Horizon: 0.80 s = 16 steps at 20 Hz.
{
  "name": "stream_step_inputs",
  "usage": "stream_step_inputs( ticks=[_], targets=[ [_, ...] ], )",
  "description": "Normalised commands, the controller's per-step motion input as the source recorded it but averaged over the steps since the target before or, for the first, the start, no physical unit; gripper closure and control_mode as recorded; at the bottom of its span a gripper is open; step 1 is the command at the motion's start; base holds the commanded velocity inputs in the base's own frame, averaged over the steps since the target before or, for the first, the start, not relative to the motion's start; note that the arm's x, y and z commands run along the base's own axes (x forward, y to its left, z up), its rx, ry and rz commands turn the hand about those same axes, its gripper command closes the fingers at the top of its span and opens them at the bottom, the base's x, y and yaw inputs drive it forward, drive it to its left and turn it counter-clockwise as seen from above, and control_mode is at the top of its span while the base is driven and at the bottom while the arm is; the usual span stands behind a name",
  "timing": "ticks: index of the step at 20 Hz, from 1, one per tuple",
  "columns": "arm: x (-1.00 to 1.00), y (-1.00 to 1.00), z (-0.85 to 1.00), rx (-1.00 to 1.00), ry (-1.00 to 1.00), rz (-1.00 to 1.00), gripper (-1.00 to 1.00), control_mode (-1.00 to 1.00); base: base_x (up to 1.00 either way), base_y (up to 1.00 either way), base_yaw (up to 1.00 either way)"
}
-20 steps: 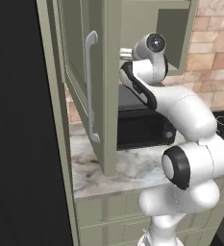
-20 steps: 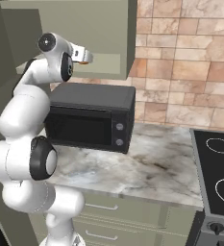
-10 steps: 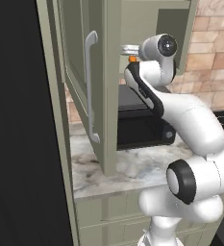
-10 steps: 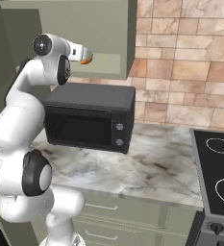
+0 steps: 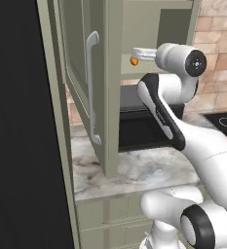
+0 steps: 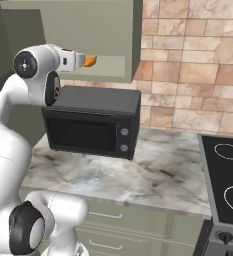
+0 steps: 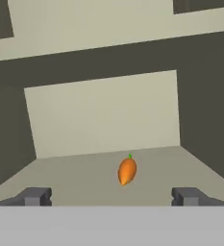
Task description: Pick the carrot from the counter and place it in the cabinet. Then close the cabinet.
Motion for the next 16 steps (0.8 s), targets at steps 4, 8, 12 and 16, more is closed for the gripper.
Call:
stream_step_inputs(
  ticks=[4,8,12,16],
  targets=[
    [-1.00,-0.05,0.40,0.00,-0.11,0.08,-1.00,-1.00,0.00,0.00,0.00],
    [-1.00,0.00,0.37,0.00,0.00,0.09,-1.00,-1.00,0.00,0.00,0.00],
    [-1.00,0.00,0.26,0.00,0.07,0.09,-1.00,-1.00,0.00,0.00,0.00],
    [-1.00,0.00,0.02,0.00,0.10,0.09,-1.00,-1.00,0.00,0.00,0.00]
  ],
)
